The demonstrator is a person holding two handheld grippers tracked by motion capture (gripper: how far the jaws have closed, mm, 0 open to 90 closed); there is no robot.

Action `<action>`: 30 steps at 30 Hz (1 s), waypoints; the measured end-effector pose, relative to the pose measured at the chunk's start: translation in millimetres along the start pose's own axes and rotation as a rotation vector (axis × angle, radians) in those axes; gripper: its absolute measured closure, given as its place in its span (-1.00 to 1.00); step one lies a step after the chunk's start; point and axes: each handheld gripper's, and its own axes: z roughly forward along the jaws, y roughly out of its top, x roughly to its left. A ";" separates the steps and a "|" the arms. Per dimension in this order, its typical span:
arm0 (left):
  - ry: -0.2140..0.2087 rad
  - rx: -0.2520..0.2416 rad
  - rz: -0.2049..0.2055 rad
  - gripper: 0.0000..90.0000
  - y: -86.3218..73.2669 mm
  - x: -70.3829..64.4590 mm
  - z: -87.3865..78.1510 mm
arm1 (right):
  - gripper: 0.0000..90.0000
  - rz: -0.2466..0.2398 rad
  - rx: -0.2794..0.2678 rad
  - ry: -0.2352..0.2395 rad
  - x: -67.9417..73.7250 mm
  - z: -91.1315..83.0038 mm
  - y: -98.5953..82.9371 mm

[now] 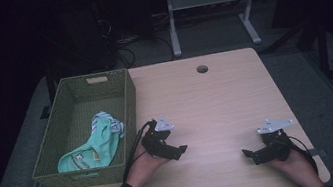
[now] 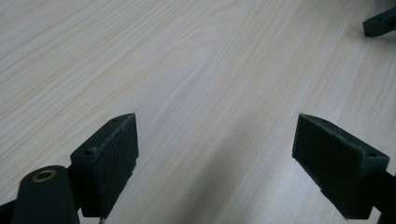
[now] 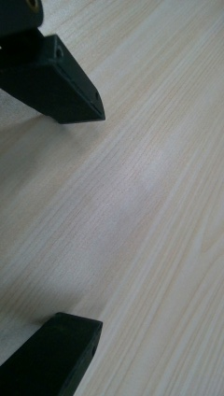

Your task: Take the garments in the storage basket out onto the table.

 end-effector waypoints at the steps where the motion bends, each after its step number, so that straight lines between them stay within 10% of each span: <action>1: -0.001 0.000 0.000 -0.69 0.1 0.2 -0.1 | -0.97 0.000 0.000 0.000 0.0 0.0 0.0; 30: -0.016 0.009 -0.007 -0.69 9.9 2.2 -8.1 | -0.97 0.000 0.000 0.000 0.0 0.0 0.0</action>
